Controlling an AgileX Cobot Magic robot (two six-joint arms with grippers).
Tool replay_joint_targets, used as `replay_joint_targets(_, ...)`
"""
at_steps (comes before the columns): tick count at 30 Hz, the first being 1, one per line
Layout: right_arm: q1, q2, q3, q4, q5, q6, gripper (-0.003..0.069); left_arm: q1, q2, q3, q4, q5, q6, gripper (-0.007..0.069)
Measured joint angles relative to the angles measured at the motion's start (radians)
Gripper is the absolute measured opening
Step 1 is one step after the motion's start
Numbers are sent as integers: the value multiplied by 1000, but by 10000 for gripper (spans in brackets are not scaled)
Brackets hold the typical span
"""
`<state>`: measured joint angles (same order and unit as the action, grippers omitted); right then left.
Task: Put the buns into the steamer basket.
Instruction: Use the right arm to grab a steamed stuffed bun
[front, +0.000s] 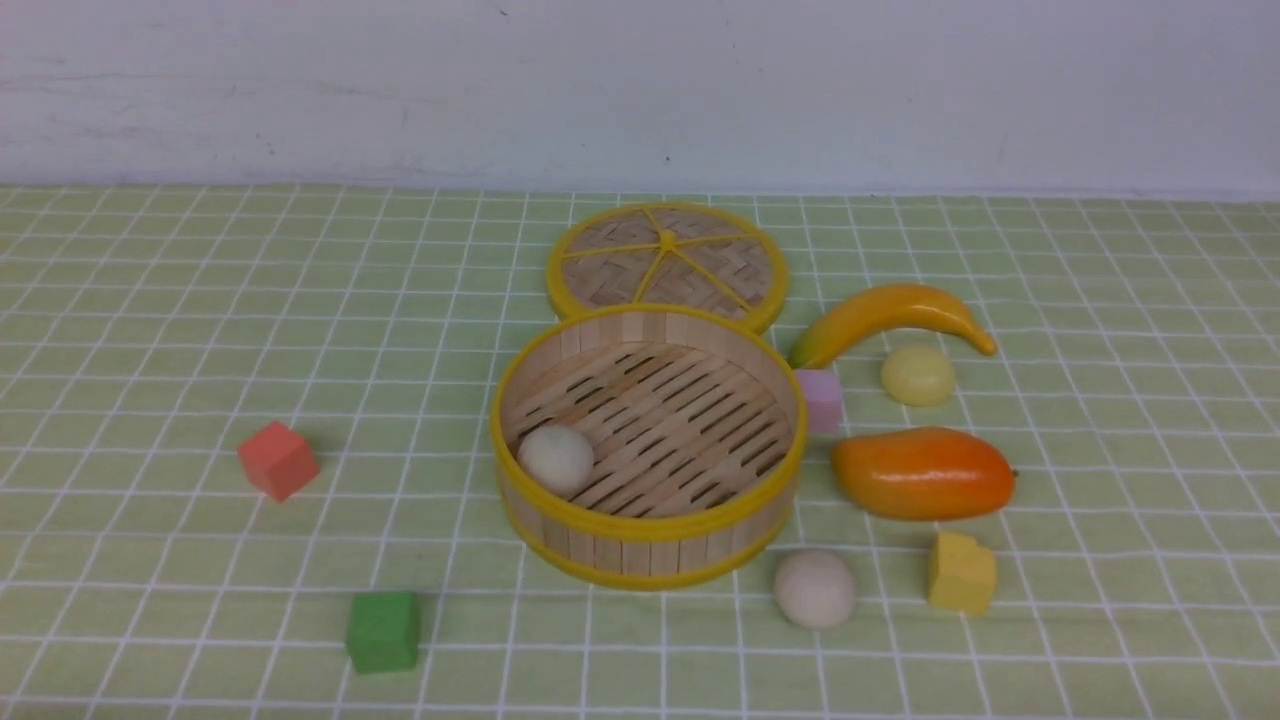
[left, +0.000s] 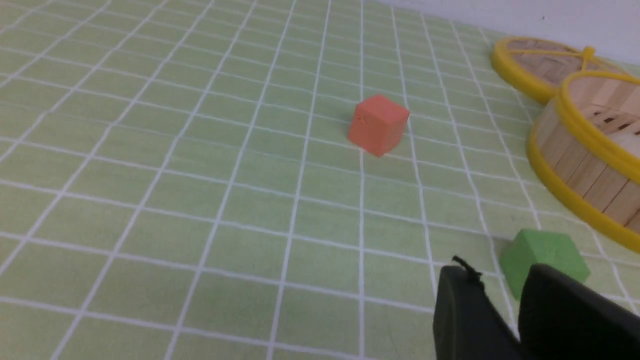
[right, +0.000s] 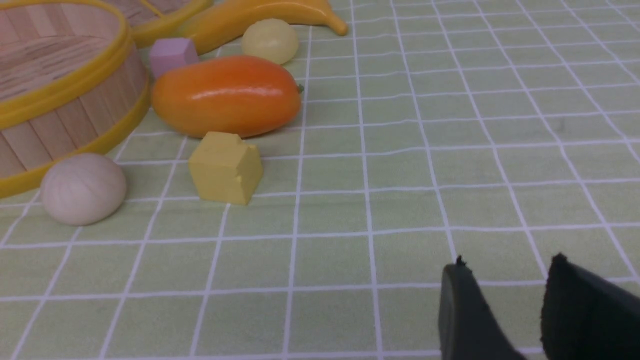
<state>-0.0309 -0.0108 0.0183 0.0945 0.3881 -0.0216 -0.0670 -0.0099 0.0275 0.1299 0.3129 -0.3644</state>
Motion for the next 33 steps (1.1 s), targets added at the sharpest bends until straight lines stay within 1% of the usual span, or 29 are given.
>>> replay_joint_targets(7, 0, 0, 0, 0, 0, 0, 241, 0, 0, 0, -9, 67, 0, 182)
replay_joint_targets(26, 0, 0, 0, -2, 0, 0, 241, 0, 0, 0, -10, 71, 0, 190)
replay_joint_targets(31, 0, 0, 5, 5, -39, 0, 241, 0, 0, 0, -10, 71, 0, 195)
replay_joint_targets(33, 0, 0, 9, 18, -111, 0, 241, 0, 0, 0, -10, 71, 0, 197)
